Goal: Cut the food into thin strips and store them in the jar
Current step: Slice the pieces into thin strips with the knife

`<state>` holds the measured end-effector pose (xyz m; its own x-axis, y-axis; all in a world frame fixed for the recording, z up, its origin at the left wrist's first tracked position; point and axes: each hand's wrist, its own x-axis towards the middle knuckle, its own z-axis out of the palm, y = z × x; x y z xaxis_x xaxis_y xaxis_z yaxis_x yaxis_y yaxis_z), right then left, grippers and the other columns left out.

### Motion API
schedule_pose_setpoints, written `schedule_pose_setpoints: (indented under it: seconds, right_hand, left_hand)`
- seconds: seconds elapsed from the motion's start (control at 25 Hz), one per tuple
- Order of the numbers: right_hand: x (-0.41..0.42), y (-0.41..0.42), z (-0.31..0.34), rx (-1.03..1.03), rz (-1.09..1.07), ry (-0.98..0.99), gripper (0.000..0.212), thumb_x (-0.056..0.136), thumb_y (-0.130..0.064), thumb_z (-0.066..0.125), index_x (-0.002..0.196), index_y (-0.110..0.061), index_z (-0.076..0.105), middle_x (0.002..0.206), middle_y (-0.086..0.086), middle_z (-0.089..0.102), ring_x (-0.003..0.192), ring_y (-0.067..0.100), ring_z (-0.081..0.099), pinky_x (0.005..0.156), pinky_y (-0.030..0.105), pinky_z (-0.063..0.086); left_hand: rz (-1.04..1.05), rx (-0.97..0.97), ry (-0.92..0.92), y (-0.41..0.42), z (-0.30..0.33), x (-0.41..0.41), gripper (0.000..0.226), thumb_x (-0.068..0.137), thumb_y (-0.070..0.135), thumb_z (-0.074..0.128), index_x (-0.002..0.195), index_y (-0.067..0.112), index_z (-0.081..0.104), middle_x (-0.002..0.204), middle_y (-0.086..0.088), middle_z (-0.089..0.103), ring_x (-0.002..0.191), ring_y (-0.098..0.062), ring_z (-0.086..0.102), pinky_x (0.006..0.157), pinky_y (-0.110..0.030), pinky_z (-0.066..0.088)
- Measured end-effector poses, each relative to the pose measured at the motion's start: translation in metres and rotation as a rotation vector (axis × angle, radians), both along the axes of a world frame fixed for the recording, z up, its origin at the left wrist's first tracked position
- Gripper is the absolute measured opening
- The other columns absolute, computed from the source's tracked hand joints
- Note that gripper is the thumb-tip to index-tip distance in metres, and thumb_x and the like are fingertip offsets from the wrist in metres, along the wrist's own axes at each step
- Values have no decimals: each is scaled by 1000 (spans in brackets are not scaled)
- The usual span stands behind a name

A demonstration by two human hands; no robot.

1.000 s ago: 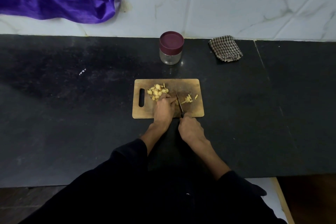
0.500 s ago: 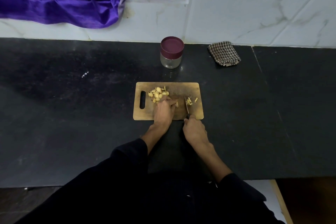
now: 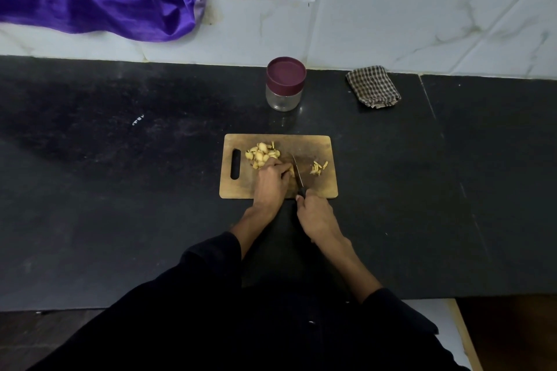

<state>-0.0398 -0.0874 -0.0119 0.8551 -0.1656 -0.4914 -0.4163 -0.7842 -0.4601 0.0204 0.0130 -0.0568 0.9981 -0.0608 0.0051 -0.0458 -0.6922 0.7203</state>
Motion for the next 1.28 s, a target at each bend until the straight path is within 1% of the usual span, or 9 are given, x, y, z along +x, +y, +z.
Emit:
schedule_pose_setpoints:
  seconds: [0.16,0.32,0.56,0.76,0.84,0.92,1.0,1.08,1.28]
  right_hand:
    - [-1,1,-2,-18,11,0,27,106,-31,38,112,-8,52,109,14,61,97,30,62,72,39,49]
    - [-1,1,-6,-27,15,12,27,106,-28,37,115,-6,51,112,15,61,99,30,61,71,37,43]
    - [-1,10,-7,-98,7,51,26,106,-22,34,122,-4,44,122,19,60,111,36,58,76,38,38]
    - [2,10,-5,-126,24,104,25,103,-15,35,125,-3,42,125,20,59,113,36,58,78,38,40]
    - [1,9,-7,-81,1,102,26,105,-20,36,124,-4,45,123,19,59,111,35,58,77,38,40]
    - [-2,8,-10,-29,-45,82,30,106,-26,35,123,-5,47,119,19,60,105,35,61,77,40,47]
    - [-2,5,-12,-5,-105,66,30,105,-30,35,121,-7,47,113,18,61,97,35,64,79,48,55]
    - [-2,0,-9,-7,-149,51,31,104,-33,36,121,-9,47,108,17,62,91,35,66,77,53,57]
    - [-4,1,-3,12,-58,27,28,105,-34,37,113,-10,49,101,14,62,87,32,68,74,51,58]
  left_hand:
    - [0,14,-8,0,0,1,27,90,6,59,117,5,65,115,-8,58,100,-16,58,92,-26,49]
    - [-1,15,-13,-1,0,1,26,89,5,60,115,5,66,114,-8,59,99,-16,59,92,-26,49]
    - [1,7,13,-1,1,2,25,90,5,59,113,5,67,112,-8,58,97,-17,59,88,-24,49]
    - [2,20,33,-2,2,2,26,91,7,59,115,6,66,114,-7,57,99,-17,58,89,-27,50]
    - [-2,23,34,-2,2,1,26,91,7,59,116,6,66,115,-7,56,100,-17,58,90,-28,50]
    - [-1,33,32,-2,2,1,26,90,7,59,115,7,66,115,-7,56,100,-17,58,90,-27,50]
    - [1,57,17,-3,2,1,25,90,8,60,114,9,68,114,-7,57,99,-17,59,89,-28,50]
    - [3,67,13,-3,1,2,24,90,9,60,112,8,68,114,-8,58,99,-19,59,89,-30,50]
    - [4,73,18,-3,0,1,24,90,9,59,113,9,68,114,-7,57,97,-18,59,87,-29,51]
